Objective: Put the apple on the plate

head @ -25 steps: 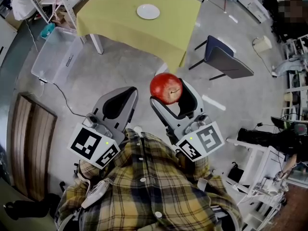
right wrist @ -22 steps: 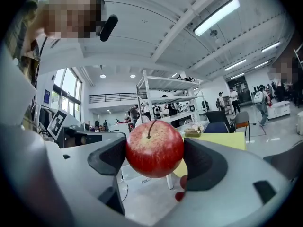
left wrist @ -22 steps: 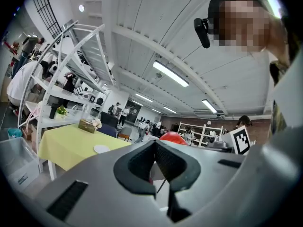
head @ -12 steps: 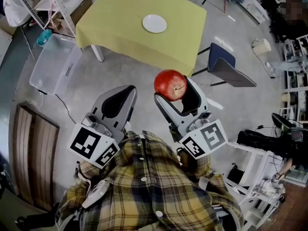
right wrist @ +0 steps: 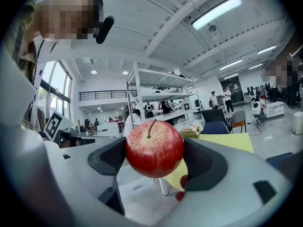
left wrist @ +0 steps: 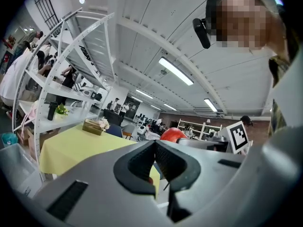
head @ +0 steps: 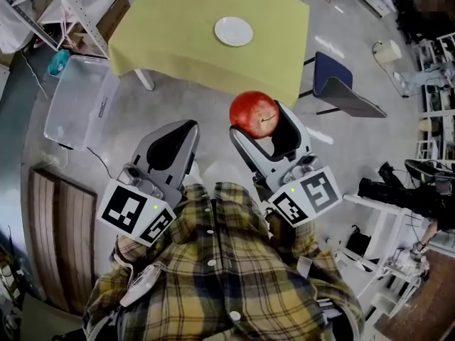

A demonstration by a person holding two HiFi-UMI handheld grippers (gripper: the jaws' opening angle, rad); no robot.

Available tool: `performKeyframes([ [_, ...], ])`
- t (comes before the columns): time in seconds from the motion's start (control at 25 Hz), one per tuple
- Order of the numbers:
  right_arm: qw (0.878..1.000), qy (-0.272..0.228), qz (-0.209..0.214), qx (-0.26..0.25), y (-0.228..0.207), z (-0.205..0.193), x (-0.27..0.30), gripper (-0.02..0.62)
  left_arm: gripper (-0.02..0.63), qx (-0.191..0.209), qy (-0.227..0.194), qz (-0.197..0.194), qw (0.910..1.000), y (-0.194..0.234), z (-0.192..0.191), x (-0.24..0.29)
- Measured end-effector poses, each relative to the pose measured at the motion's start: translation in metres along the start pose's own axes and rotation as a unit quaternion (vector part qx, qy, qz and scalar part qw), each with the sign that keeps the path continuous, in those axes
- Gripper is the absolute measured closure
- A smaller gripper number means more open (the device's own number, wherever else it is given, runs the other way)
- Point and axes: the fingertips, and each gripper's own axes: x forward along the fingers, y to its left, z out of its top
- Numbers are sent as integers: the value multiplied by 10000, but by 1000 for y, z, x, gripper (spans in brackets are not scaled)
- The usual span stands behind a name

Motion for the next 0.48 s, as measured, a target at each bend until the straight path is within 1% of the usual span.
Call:
performKeyframes([
  [0.24,9996,34,-249,151,-19,-8,9,232,598,-75,179,-91,9998,16,-8,15],
  [0.48,9992,67,-300,263,-43,-7,30,232,598,-62,247,-109,9996,33,-3,42],
])
